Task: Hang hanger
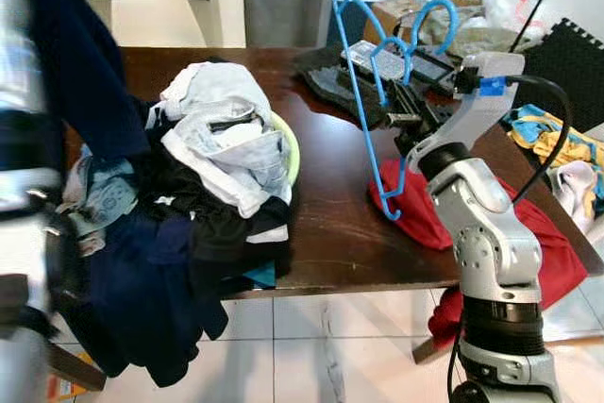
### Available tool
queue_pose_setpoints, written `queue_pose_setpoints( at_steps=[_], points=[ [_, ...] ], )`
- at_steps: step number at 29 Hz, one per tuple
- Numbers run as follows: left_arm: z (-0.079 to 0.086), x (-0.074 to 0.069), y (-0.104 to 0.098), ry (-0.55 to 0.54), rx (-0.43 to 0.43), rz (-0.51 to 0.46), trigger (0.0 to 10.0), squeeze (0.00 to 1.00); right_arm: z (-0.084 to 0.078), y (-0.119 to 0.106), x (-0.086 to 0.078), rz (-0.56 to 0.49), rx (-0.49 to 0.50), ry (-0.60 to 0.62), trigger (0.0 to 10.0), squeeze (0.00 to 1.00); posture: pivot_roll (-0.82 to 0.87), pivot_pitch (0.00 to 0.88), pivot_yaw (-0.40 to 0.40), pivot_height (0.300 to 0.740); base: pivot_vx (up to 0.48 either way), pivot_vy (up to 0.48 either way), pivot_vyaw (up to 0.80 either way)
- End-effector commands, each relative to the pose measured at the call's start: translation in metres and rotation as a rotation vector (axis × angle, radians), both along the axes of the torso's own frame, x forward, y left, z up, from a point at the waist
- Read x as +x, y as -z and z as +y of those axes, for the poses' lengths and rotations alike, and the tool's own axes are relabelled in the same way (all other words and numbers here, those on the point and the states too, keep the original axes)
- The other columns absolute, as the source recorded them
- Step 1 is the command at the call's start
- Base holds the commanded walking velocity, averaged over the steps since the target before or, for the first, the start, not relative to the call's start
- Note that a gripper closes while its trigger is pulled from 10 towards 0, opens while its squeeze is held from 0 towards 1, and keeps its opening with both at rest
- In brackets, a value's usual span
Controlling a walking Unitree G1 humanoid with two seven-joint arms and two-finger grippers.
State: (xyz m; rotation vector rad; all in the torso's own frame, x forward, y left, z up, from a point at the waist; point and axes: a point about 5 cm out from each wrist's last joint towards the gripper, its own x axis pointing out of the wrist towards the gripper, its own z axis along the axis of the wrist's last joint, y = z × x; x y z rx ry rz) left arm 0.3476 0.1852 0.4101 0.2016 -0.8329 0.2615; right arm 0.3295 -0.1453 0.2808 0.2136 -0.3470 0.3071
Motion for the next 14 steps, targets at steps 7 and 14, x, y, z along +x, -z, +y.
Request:
queue_pose_setpoints(
  at_steps=[7,14],
  points=[
    [-0.039,0.010,0.077,0.115,-0.049,0.194,0.0,0.00,0.000,0.000,-0.001,-0.002,-0.008,-0.002,10.0,0.00,0.08,0.147,-0.027,0.740,0.000,0.000,0.00],
    [-0.053,-0.001,0.122,0.156,-0.108,0.318,0.0,0.00,0.000,0.002,-0.001,0.002,-0.004,-0.012,10.0,0.00,0.09,0.154,-0.030,0.740,0.000,0.000,0.00]
  ],
)
